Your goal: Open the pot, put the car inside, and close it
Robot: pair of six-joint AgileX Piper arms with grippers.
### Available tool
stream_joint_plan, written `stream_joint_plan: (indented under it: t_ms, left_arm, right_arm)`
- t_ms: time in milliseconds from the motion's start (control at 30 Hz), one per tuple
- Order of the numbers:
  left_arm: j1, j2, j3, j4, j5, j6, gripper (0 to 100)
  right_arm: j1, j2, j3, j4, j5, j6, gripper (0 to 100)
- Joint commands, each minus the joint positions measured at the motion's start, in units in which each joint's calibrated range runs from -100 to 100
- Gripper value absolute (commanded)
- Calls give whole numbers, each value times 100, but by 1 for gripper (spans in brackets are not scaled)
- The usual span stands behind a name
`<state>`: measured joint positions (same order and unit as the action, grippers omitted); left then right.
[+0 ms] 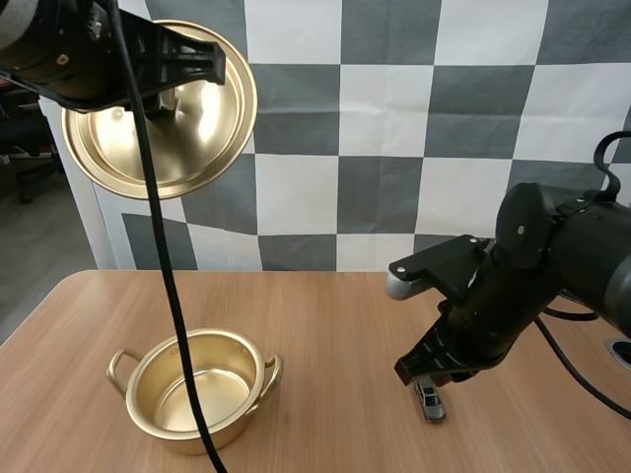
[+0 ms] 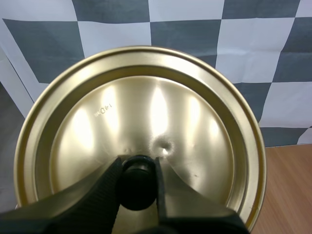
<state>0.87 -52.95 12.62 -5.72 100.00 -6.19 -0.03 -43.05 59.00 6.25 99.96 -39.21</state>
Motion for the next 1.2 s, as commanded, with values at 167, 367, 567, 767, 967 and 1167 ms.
stream_joint_plan:
  t_ms: [167, 367, 567, 767, 967, 1167]
  left_arm:
    - [3, 1, -1, -3, 0, 36, 0]
    - [3, 1, -1, -3, 0, 36, 0]
    - [3, 1, -1, -3, 0, 36, 0]
    - [3, 1, -1, -3, 0, 36, 0]
    - [3, 1, -1, -3, 0, 46, 0]
    - [3, 1, -1, -3, 0, 111, 0]
  right_arm:
    - [-4, -9, -6, 450, 4, -857, 100]
    - [-4, 2, -6, 423, 4, -773, 100]
    - [-4, 2, -6, 108, -600, -724, 100]
    - [-4, 336, -6, -212, -932, -346, 100]
    - [-4, 1117, 26, -208, -950, -118, 100]
    - [-4, 1258, 26, -186, -1374, -118, 100]
